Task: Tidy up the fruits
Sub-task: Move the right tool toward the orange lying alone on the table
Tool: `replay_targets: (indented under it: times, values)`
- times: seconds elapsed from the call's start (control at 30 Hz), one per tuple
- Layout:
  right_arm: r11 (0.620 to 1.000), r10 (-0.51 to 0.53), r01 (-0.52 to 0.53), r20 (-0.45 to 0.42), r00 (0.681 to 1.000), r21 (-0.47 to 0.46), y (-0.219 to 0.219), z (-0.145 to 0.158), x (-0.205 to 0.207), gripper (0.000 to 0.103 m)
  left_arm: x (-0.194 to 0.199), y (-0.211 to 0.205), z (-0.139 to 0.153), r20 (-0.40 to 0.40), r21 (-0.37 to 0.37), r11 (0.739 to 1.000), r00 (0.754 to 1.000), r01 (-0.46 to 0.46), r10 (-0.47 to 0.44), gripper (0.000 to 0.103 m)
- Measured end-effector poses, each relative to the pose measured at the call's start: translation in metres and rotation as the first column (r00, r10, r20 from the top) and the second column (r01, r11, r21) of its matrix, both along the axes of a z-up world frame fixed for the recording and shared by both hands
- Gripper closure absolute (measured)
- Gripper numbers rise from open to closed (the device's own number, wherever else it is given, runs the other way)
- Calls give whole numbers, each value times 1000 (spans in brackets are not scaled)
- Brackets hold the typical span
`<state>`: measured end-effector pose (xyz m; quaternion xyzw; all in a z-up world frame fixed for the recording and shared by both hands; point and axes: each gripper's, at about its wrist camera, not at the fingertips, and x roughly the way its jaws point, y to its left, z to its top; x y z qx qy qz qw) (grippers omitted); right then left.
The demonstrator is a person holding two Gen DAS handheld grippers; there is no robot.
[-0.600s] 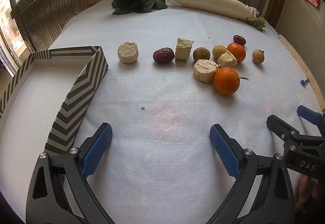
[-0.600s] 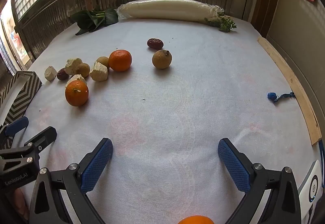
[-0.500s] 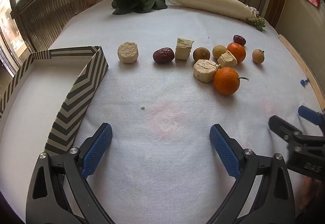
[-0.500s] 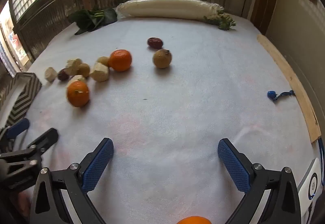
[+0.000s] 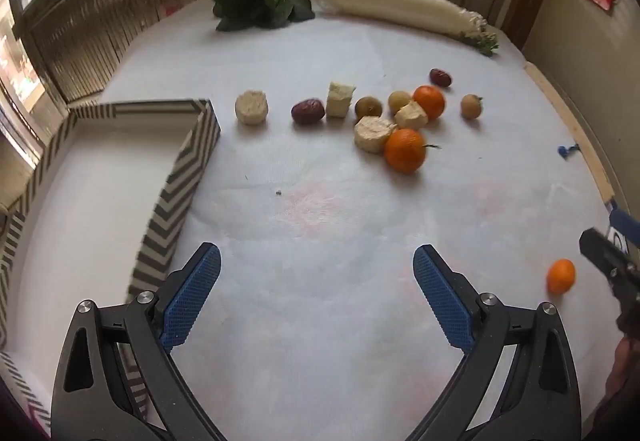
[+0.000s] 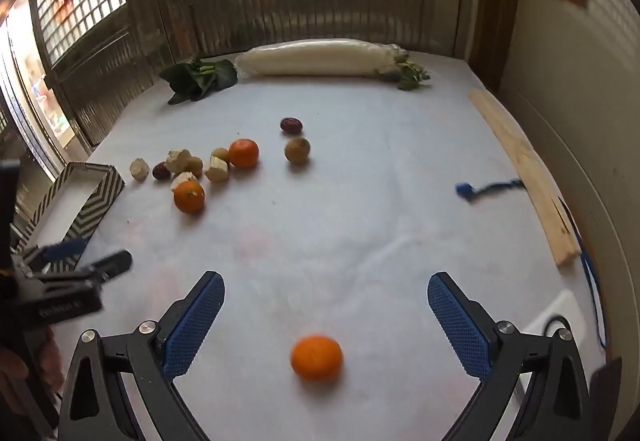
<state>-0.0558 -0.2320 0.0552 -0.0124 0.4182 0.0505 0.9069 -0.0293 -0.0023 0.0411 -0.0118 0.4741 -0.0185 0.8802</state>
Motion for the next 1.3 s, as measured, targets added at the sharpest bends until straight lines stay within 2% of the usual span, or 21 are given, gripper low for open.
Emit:
replay_targets:
  times: [0.13,0.33,0.77,1.1,1.3]
  values:
    - [1000,17,-17,-3,1000,-15,-1,-1,-16,1,-9,0,12,11,-16,1000,1000,2,-2,5]
    - [998,59,-60,-31,998,-8,4,-3,-27,11,-18,-2,19,21,-18,1000,1000,18,-17,5]
    - [996,83,-83,-3,997,-23,16,10,-29,11,-23,0,33,45,-12,1000,999,-5,5,5]
    - [995,98,-98,-26,995,-28,20,7,-29,11,-24,3,34,43,-20,1000,999,-16,17,5]
    - [997,83,-83,-66,994,8,12,-5,-30,13,-24,6,28,21,-28,999,999,-25,25,5]
